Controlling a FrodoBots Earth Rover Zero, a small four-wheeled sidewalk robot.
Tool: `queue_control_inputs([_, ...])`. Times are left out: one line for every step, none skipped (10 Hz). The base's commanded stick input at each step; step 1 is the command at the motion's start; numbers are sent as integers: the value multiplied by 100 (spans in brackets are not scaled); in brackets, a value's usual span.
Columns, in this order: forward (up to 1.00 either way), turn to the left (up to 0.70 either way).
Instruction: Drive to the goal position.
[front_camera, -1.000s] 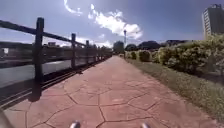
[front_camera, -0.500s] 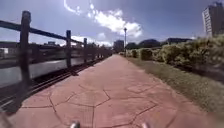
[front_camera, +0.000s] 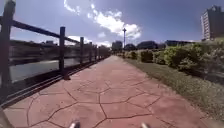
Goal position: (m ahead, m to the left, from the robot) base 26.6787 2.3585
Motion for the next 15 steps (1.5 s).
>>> queue_control_inputs([85,0])
queue_control_inputs([85,0])
queue_control_inputs([85,0])
queue_control_inputs([85,0])
queue_control_inputs([85,0])
queue_control_inputs([85,0])
queue_control_inputs([85,0])
queue_control_inputs([85,0])
queue_control_inputs([85,-6])
queue_control_inputs([85,-34])
queue_control_inputs([85,-34])
queue_control_inputs([85,0])
queue_control_inputs([85,0])
queue_control_inputs([85,0])
queue_control_inputs([85,0])
